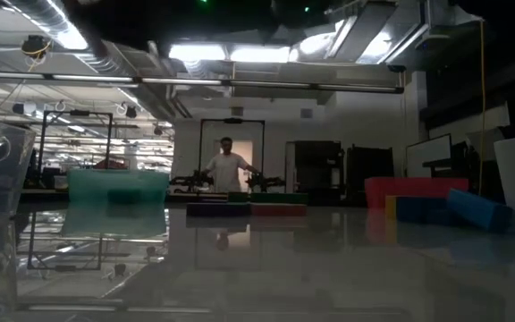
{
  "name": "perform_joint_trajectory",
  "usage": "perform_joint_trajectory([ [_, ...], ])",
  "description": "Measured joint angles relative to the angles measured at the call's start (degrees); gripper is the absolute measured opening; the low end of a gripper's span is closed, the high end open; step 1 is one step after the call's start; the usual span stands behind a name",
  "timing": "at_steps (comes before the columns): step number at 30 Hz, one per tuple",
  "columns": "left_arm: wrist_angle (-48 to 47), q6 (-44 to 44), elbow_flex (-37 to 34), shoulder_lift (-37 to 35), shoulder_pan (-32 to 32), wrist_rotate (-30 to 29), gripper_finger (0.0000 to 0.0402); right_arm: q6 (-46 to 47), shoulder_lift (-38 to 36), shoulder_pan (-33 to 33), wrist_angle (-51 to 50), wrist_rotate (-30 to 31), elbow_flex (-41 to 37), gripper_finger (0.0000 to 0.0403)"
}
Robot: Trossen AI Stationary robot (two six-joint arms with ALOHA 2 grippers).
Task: Sort blocks
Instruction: Put the pink block into the top transparent bin
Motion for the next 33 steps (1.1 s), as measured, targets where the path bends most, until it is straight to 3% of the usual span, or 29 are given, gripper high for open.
perform_joint_trajectory([
  [5, -0.97, 1.88, 0.00, -0.91, 0.00, -2.21, 0.0015, 0.21, 5.01, 1.98, 14.32, 0.02, 0.00, 0.0116],
  [10, -1.90, 1.96, 0.00, -0.91, 0.00, -2.28, 0.0015, 0.21, 9.43, 3.37, 20.86, 0.02, 0.12, 0.0115],
  [21, -1.70, -6.80, 0.00, -0.22, 0.00, -2.45, 0.0015, 4.08, 20.52, 4.10, 19.01, -1.86, 13.03, 0.0127],
  [33, -1.75, -6.90, 0.00, 0.31, 0.00, -2.40, 0.0015, 4.24, 20.74, 4.04, 15.40, 0.68, 13.66, 0.0133],
])
